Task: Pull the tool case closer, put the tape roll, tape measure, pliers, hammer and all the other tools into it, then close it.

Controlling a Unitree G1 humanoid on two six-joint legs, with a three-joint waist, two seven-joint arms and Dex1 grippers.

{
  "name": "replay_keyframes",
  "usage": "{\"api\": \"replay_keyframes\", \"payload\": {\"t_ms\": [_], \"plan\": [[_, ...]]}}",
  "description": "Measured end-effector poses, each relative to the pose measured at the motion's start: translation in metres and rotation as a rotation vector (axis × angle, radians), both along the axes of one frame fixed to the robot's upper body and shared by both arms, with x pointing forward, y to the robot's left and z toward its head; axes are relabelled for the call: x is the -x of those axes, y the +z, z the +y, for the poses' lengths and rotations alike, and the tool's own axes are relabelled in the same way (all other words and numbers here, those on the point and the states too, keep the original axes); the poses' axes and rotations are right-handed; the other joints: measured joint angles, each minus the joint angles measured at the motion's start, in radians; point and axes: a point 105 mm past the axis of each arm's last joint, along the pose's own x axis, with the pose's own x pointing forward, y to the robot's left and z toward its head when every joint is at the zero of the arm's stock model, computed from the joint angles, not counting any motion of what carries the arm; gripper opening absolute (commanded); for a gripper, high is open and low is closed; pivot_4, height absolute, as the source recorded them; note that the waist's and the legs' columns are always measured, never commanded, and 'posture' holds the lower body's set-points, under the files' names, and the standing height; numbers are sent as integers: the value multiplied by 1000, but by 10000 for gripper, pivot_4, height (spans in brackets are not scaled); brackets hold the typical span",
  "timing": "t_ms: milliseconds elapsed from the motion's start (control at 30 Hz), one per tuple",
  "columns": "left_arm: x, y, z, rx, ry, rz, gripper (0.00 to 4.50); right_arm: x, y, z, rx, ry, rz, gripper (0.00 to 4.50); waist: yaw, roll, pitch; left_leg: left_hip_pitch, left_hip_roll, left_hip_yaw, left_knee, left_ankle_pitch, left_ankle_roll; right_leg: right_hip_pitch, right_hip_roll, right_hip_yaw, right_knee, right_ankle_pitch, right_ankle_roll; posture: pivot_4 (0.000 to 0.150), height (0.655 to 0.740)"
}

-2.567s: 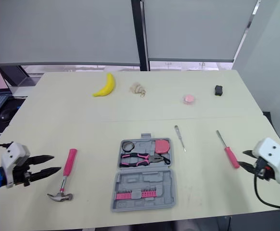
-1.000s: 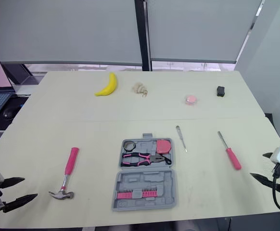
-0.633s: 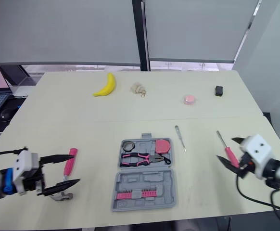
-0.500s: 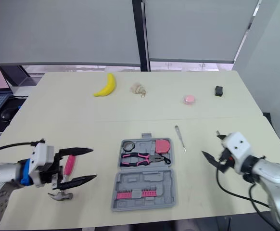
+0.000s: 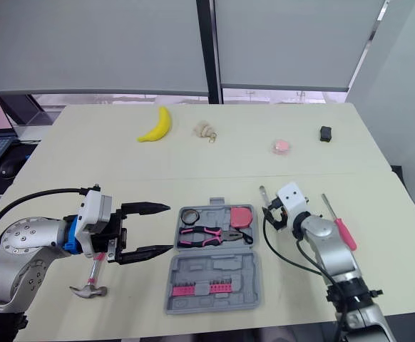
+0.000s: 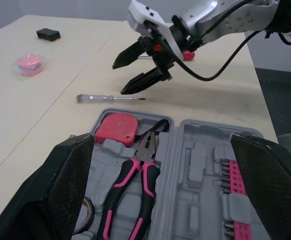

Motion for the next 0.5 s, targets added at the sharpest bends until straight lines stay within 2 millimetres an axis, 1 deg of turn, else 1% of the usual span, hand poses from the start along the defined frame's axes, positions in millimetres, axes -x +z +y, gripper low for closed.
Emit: {"api": "replay_keyframes", "payload": {"t_ms": [167,200,267,333,400,500], "plan": [[4,-6,1,-3,-2,4,45000,-11,-12,4,-7,-32,22,44713,0,0,0,0,0,0,0,0,0,0,0,0,0,0,0,1500,7274],[5,-7,1,-4,-3,2,45000,-12,-14,4,-10,-35,25,43059,0,0,0,0,0,0,0,0,0,0,0,0,0,0,0,1500,7274],[5,-7,2,-7,-3,1,45000,-13,-19,6,-15,-44,39,38683,0,0,0,0,0,0,0,0,0,0,0,0,0,0,0,1500,7274],[5,-9,2,-15,1,2,45000,-15,-23,6,-18,-56,48,32384,0,0,0,0,0,0,0,0,0,0,0,0,0,0,0,1500,7274],[5,-9,3,-19,5,0,45000,-17,-23,10,-26,-54,47,25773,0,0,0,0,0,0,0,0,0,0,0,0,0,0,0,1500,7274],[4,-9,3,-20,9,-1,45000,-19,-23,9,-24,-63,47,18657,1,0,0,0,0,0,0,0,0,0,0,0,0,0,0,1500,7274]]}}
